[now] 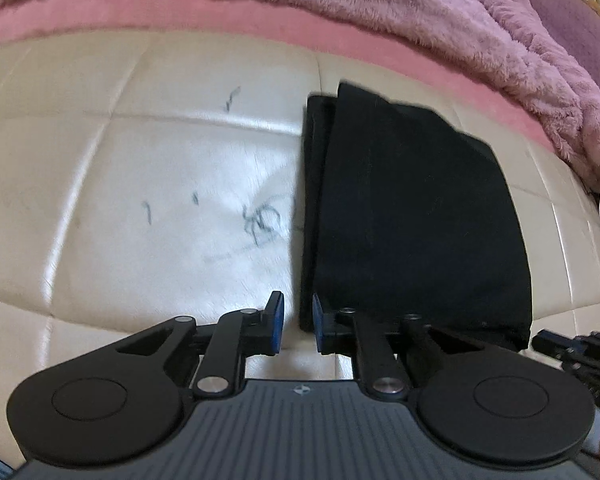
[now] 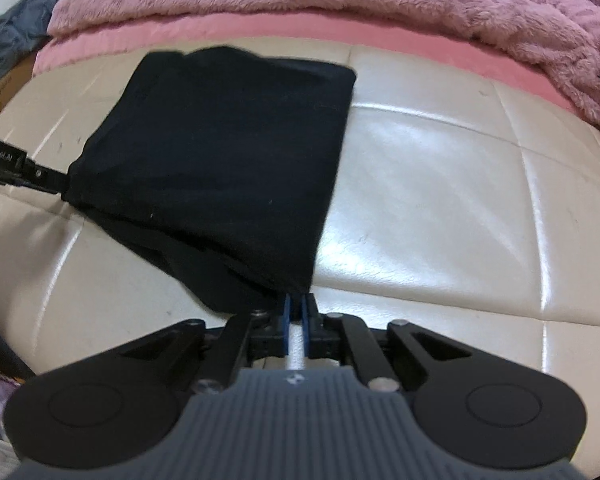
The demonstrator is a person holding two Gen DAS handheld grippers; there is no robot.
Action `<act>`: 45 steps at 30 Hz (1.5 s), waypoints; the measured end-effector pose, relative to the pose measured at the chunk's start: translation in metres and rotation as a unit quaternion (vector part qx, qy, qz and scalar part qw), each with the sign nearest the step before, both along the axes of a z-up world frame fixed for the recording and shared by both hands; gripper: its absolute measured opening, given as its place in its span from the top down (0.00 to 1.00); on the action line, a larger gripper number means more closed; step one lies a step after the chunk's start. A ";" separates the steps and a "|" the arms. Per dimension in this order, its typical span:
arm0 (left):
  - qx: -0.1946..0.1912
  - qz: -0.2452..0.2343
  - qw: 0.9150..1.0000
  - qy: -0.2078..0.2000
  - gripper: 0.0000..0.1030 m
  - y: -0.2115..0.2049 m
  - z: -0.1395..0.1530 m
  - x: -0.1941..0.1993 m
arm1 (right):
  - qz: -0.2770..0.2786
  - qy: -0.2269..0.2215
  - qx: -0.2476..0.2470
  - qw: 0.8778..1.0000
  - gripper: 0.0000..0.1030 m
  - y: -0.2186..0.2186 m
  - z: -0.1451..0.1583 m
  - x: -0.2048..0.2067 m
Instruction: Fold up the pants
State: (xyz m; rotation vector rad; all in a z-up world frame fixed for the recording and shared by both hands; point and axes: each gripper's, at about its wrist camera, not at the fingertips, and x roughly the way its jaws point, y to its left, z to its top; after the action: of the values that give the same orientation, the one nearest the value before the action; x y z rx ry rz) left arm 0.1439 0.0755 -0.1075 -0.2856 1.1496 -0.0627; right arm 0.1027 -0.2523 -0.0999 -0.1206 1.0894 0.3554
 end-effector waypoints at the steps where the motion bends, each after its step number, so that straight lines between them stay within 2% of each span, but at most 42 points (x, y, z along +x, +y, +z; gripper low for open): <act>1: -0.002 -0.001 1.000 -0.007 0.84 0.001 0.004 0.001 | -0.004 -0.004 0.001 1.000 0.97 -0.002 0.004 0.001; 7: -0.024 -0.008 0.996 -0.084 0.84 0.000 0.029 0.019 | -0.033 -0.049 0.037 0.998 0.92 -0.011 0.030 0.021; 12: -0.052 -0.018 0.991 -0.123 0.81 -0.021 0.031 0.058 | -0.039 -0.077 0.049 0.995 0.92 -0.002 0.029 0.059; 16: -0.083 -0.025 0.988 -0.126 0.79 -0.035 0.019 0.087 | -0.050 -0.080 0.074 0.993 0.92 0.007 0.022 0.092; 21: -0.077 0.008 0.991 -0.110 0.79 -0.030 -0.006 0.110 | -0.067 -0.099 0.084 0.989 0.92 0.017 0.013 0.130; 22: -0.074 0.017 0.992 -0.105 0.81 -0.025 -0.012 0.111 | -0.067 -0.099 0.087 0.989 0.92 0.018 0.010 0.134; 24: -0.075 0.031 0.992 -0.099 0.95 -0.017 -0.020 0.112 | -0.063 -0.101 0.086 0.989 0.92 0.022 0.004 0.143; 27: -0.073 0.055 0.991 -0.103 0.94 -0.004 -0.028 0.110 | -0.058 -0.101 0.084 0.990 0.92 0.025 -0.007 0.154; 31: -0.048 0.057 0.991 -0.112 0.94 -0.004 -0.032 0.110 | -0.064 -0.097 0.079 0.990 1.00 0.027 -0.023 0.164; 37: -0.048 0.065 0.990 -0.114 0.94 0.000 -0.029 0.110 | -0.081 -0.106 0.065 0.989 1.00 0.032 -0.027 0.169; 38: -0.055 0.072 0.990 -0.112 0.91 0.003 -0.027 0.110 | -0.086 -0.105 0.068 0.988 1.00 0.032 -0.025 0.169; 39: -0.058 0.084 0.988 -0.112 0.84 0.007 -0.024 0.108 | -0.090 -0.105 0.076 0.987 1.00 0.029 -0.023 0.168; 40: -0.059 0.093 0.987 -0.116 0.67 0.012 -0.021 0.105 | -0.094 -0.105 0.085 0.986 0.96 0.026 -0.020 0.166; 41: -0.060 0.096 0.986 -0.121 0.53 0.017 -0.019 0.102 | -0.100 -0.106 0.091 0.985 0.86 0.022 -0.017 0.163; 42: -0.063 0.095 0.986 -0.126 0.49 0.019 -0.017 0.099 | -0.105 -0.105 0.092 0.985 0.81 0.018 -0.014 0.159; 43: -0.066 0.092 0.985 -0.130 0.47 0.022 -0.016 0.095 | -0.110 -0.103 0.102 0.983 0.69 0.013 -0.012 0.154; 44: -0.070 0.090 0.985 -0.130 0.43 0.025 -0.016 0.092 | -0.117 -0.097 0.118 0.981 0.61 0.007 -0.010 0.150; 45: -0.082 0.090 0.985 -0.126 0.41 0.028 -0.017 0.088 | -0.123 -0.089 0.135 0.979 0.59 0.002 -0.010 0.148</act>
State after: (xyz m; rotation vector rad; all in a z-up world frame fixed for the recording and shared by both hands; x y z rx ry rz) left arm 0.2322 0.1033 -0.1249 -0.5115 0.8644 -0.0334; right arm 0.2505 -0.2506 -0.1099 0.2193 0.8585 0.2610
